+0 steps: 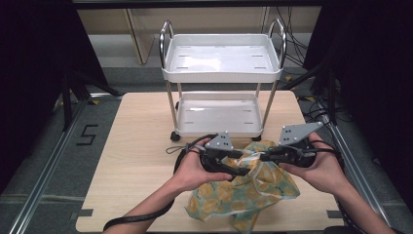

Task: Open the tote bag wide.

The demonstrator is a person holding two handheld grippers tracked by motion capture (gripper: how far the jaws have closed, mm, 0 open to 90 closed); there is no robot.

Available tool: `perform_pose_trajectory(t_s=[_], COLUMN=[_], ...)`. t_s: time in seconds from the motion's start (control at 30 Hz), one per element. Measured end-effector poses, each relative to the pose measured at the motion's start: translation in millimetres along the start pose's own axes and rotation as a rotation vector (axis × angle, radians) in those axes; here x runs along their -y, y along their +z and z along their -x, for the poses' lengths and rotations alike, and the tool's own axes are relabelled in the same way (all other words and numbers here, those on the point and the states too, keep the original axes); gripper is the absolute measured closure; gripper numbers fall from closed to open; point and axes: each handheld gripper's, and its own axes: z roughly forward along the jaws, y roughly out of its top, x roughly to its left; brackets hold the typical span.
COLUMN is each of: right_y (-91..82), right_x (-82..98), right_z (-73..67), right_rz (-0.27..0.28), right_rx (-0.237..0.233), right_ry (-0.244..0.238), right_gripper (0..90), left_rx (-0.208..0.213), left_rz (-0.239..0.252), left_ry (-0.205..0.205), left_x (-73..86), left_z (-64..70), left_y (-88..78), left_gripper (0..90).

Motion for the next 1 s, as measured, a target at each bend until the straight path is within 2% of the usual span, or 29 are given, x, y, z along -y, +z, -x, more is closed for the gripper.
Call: perform_pose_trajectory(t_s=[0.1,0.17,0.2,0.23,0.27,0.3,0.4,0.5,0.53,0.6,0.7,0.77,0.83,0.97,1.0], right_y=[2.2,4.1,4.2,5.1,5.4,4.6,3.5,1.4,1.4,2.2,2.5,3.5,4.8,5.5,5.9], right_x=[-3.1,-3.2,-3.3,-3.4,-3.3,-3.3,-2.5,-1.4,-1.3,-1.5,-2.2,-2.4,-3.1,-4.3,-4.3], right_z=[-0.7,-0.9,0.3,1.5,1.9,2.1,2.5,3.9,4.1,3.0,0.2,0.2,0.5,-1.8,-1.8], right_rz=[-0.008,0.003,0.005,0.013,0.017,0.015,0.024,0.029,0.031,0.034,0.025,0.041,0.056,0.062,0.062], right_rx=[-0.012,-0.009,-0.009,-0.010,-0.011,-0.007,-0.014,-0.013,-0.014,-0.009,-0.016,-0.031,-0.035,-0.027,-0.030], right_ry=[-0.003,0.012,0.016,0.008,0.007,0.008,0.016,0.022,0.021,0.023,0.040,0.043,0.026,0.030,0.032], right_gripper=[90.0,90.0,90.0,90.0,90.0,90.0,90.0,90.0,90.0,90.0,90.0,90.0,90.0,90.0,90.0], left_rx=[0.036,0.041,0.046,0.027,0.025,0.042,0.032,0.033,0.035,0.040,0.029,0.026,0.032,0.035,0.027], left_rz=[0.035,0.026,0.016,0.016,0.014,0.016,0.020,0.019,0.029,0.030,0.036,0.034,0.038,0.025,0.021], left_ry=[-0.047,-0.048,-0.036,-0.038,-0.037,-0.029,-0.047,-0.049,-0.070,-0.060,-0.077,-0.081,-0.082,-0.099,-0.089], left_x=[-2.0,-3.4,-3.7,-3.7,-3.8,-3.9,-2.9,-2.4,-1.8,-2.4,-2.8,-2.4,-1.9,-1.6,-1.8], left_z=[-1.1,-0.2,0.5,2.0,1.9,0.7,0.6,-0.6,0.3,0.5,1.8,2.1,2.3,3.2,3.1], left_y=[3.6,5.4,7.4,8.4,9.2,10.4,11.7,12.3,13.4,14.3,15.9,17.4,19.5,21.6,22.1], left_gripper=[53.6,61.7,65.3,68.9,72.1,74.2,80.6,82.5,82.9,82.5,76.3,73.0,73.1,77.8,79.0])
